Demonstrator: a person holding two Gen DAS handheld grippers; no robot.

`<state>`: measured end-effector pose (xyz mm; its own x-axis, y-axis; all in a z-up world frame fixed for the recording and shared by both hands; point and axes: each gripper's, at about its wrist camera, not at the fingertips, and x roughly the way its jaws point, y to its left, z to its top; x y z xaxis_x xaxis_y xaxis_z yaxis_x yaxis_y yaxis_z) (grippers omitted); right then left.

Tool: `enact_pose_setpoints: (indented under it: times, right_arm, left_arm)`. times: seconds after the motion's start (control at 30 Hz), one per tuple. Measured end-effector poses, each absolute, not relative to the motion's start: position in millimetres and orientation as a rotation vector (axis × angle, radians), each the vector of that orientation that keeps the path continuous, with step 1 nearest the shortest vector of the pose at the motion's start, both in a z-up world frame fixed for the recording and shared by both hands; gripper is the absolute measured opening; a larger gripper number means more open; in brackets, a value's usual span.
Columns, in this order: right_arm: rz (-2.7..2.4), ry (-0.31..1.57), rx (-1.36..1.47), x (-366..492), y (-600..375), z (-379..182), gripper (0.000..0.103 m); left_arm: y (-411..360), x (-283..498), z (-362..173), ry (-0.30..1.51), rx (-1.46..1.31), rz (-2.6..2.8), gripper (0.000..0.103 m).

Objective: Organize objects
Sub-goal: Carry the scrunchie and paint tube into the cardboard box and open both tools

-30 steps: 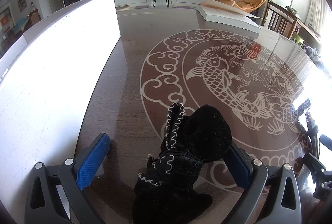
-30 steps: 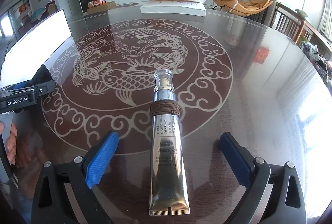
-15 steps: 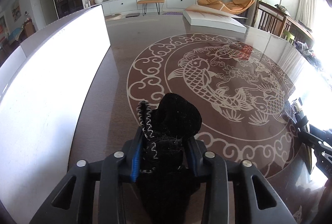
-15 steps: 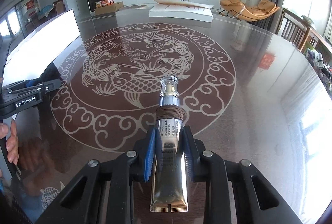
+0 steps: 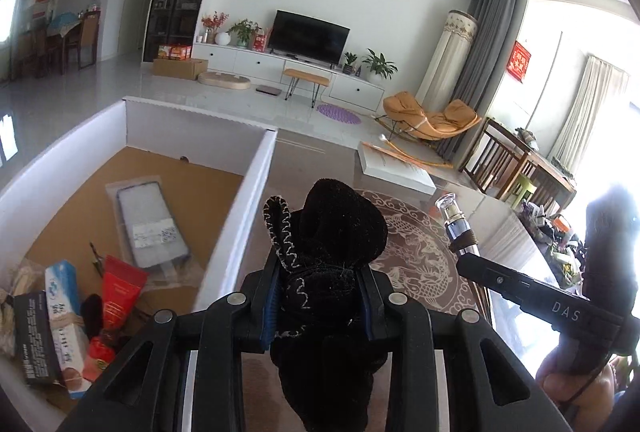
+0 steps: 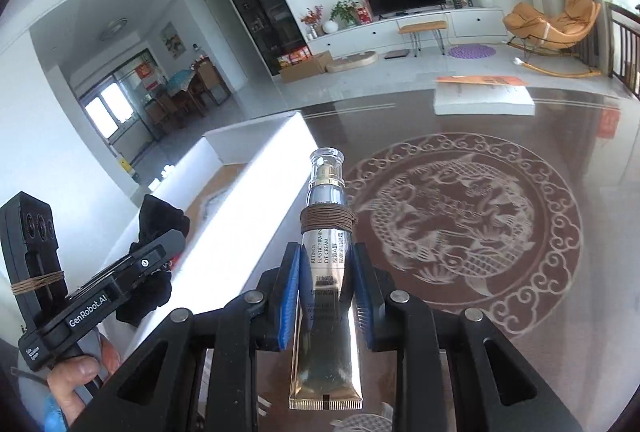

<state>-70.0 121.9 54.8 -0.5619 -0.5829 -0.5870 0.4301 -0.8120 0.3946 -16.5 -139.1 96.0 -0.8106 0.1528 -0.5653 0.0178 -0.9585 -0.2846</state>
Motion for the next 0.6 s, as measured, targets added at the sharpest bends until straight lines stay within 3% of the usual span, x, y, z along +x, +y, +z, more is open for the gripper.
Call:
enact_pose_setpoints:
  times: [0.2,0.37,0.4,0.43,0.47,0.53,0.6]
  right_arm:
    - [-2.123,-0.169,0.939,-66.5,-21.7,78.6,0.026]
    - [-1.982,0.005,1.064,-59.1,-122.5,45.8,0.027]
    - [-1.959,0.025,1.097,-58.6,-135.3,36.3,0.031]
    - [-1.944,0.035,1.117,-57.8,-143.6,28.7,0.043]
    - [-1.940,0.039,1.118,-55.8,-147.0,24.6,0.050]
    - [-1.958,0.051,1.084,-49.0,-143.5,25.3,0.058]
    - [-1.988,0.066,1.052,-45.7,-130.8,30.9,0.068]
  left_arm:
    - [-242.5,-14.7,86.1,-0.418,-1.182,3.046,0.031]
    - [-302.6,-14.8,42.3,-0.450,-1.524,3.069,0.039]
    - [-309.5,-11.9,37.5,-0.474,-1.555,3.064,0.042]
    - [-314.8,-6.2,35.5,-0.511,-1.564,3.057,0.045]
    - [-316.8,-3.0,35.6,-0.522,-1.557,3.060,0.051]
    - [-313.5,3.3,38.7,-0.450,-1.561,3.130,0.098]
    - [-308.2,12.1,46.4,-0.345,-1.506,3.249,0.103]
